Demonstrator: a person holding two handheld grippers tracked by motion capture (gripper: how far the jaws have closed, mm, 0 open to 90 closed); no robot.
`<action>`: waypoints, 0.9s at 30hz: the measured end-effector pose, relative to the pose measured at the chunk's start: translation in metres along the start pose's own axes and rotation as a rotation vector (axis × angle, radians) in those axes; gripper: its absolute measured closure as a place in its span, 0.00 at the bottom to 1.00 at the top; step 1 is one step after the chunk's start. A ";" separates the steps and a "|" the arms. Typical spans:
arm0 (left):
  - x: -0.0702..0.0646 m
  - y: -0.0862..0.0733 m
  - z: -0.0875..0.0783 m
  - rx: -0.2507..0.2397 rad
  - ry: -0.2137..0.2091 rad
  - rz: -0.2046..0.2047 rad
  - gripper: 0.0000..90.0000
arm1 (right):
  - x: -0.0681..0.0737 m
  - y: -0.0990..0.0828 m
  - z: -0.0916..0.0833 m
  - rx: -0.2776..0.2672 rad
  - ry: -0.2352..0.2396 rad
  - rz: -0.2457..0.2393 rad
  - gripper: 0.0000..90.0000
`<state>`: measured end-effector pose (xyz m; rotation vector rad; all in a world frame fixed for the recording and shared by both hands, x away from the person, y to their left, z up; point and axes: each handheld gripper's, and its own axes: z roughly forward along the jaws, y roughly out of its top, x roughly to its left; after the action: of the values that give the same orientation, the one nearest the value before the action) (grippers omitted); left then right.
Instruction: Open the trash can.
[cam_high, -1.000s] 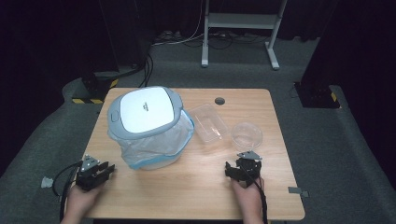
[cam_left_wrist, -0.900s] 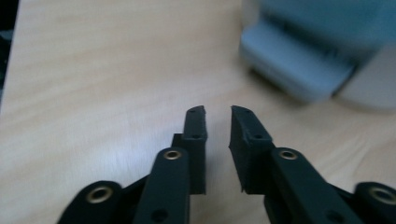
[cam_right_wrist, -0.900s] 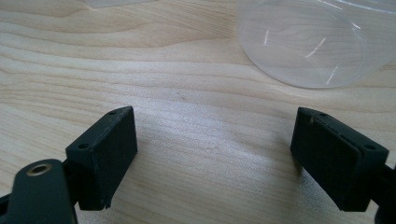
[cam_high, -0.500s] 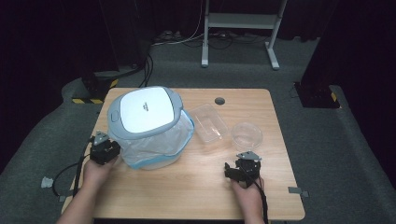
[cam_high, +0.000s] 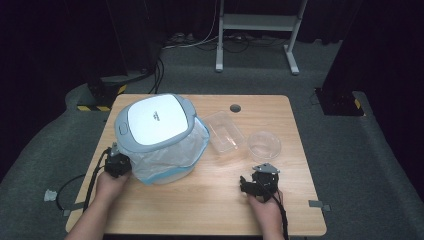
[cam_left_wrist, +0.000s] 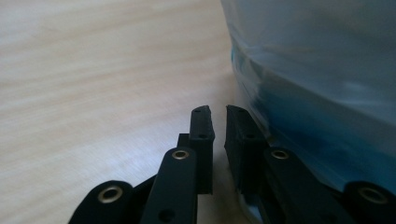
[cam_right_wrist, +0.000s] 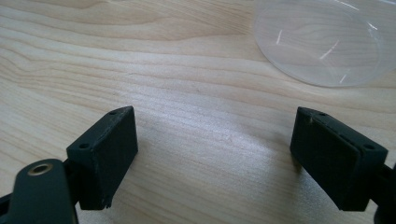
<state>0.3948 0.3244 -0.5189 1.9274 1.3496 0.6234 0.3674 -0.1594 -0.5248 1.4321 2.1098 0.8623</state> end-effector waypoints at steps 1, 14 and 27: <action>-0.003 -0.003 0.000 0.033 -0.007 0.019 0.89 | 0.000 0.000 0.000 0.000 0.000 -0.001 0.16; -0.041 -0.039 -0.037 0.018 -0.049 -0.019 0.84 | 0.005 -0.002 -0.002 -0.002 0.026 -0.023 0.17; -0.090 -0.043 -0.042 0.013 -0.154 0.137 0.69 | 0.037 0.001 -0.007 -0.013 0.094 -0.033 0.40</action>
<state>0.3074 0.2601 -0.5247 2.0468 1.1365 0.5204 0.3506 -0.1263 -0.5199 1.3711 2.1856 0.9464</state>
